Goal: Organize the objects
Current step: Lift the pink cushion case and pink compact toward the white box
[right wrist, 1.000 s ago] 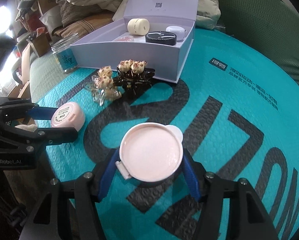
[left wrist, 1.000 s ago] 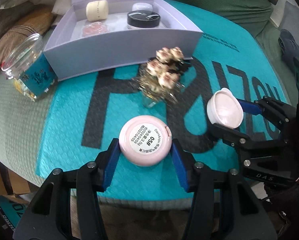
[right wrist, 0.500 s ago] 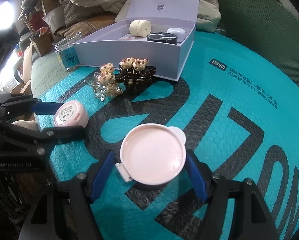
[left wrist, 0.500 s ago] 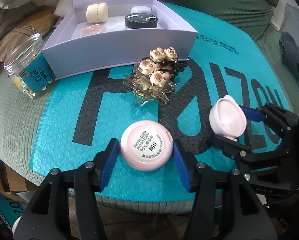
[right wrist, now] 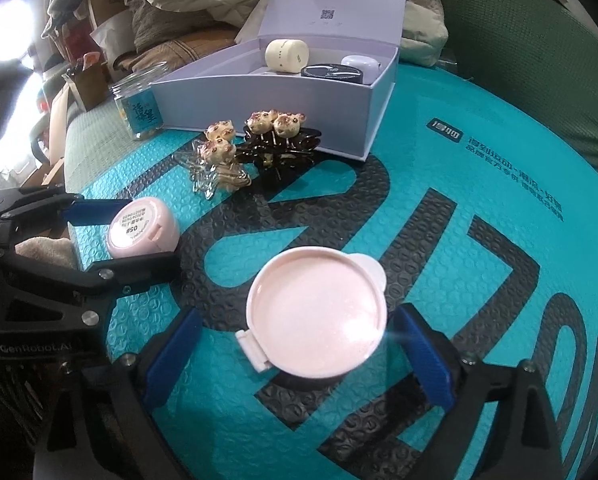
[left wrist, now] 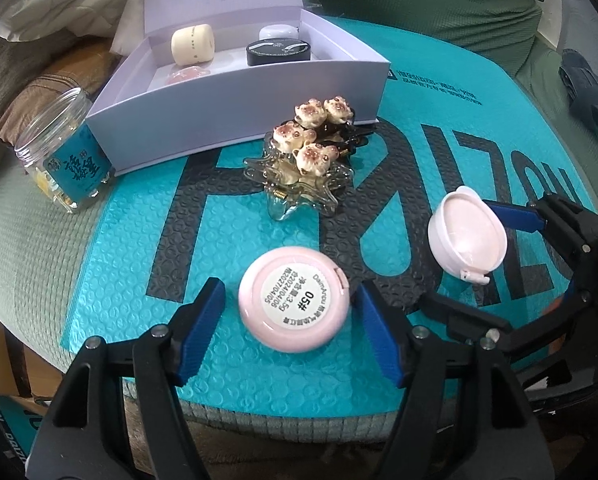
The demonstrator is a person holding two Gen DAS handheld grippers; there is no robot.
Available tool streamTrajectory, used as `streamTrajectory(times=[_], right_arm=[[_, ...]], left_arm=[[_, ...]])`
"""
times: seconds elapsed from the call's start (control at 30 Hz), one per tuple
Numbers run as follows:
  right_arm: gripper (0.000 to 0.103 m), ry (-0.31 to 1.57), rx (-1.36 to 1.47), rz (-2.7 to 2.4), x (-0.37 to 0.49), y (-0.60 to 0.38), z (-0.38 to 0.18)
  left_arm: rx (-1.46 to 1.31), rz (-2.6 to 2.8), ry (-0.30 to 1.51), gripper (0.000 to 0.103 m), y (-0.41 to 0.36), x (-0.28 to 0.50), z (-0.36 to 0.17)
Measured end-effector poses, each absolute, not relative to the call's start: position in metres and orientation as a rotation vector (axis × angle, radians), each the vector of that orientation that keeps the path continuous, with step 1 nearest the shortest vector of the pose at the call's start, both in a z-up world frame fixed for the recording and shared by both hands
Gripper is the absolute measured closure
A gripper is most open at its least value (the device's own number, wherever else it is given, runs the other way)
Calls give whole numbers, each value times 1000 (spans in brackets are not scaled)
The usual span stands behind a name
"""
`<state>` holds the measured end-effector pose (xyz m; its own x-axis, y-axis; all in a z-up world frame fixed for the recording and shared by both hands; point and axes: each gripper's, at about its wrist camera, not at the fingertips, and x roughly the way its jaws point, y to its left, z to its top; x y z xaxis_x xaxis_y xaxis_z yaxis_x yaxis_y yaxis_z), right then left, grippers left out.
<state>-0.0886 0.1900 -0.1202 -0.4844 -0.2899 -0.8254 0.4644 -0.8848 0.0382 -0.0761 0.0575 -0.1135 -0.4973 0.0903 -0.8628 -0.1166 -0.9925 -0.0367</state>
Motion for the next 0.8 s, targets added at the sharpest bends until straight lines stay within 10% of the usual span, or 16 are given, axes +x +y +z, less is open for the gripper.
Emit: streamTrajectory(times=[0.17, 0.8], right_arm=[[40, 270, 1248, -2410, -84, 196, -114], [40, 267, 1209, -2400, -62, 201, -82]], left_arm=[[-1488, 2635, 35, 50, 56, -71, -112], [-1461, 2624, -19, 54, 62, -49, -91]])
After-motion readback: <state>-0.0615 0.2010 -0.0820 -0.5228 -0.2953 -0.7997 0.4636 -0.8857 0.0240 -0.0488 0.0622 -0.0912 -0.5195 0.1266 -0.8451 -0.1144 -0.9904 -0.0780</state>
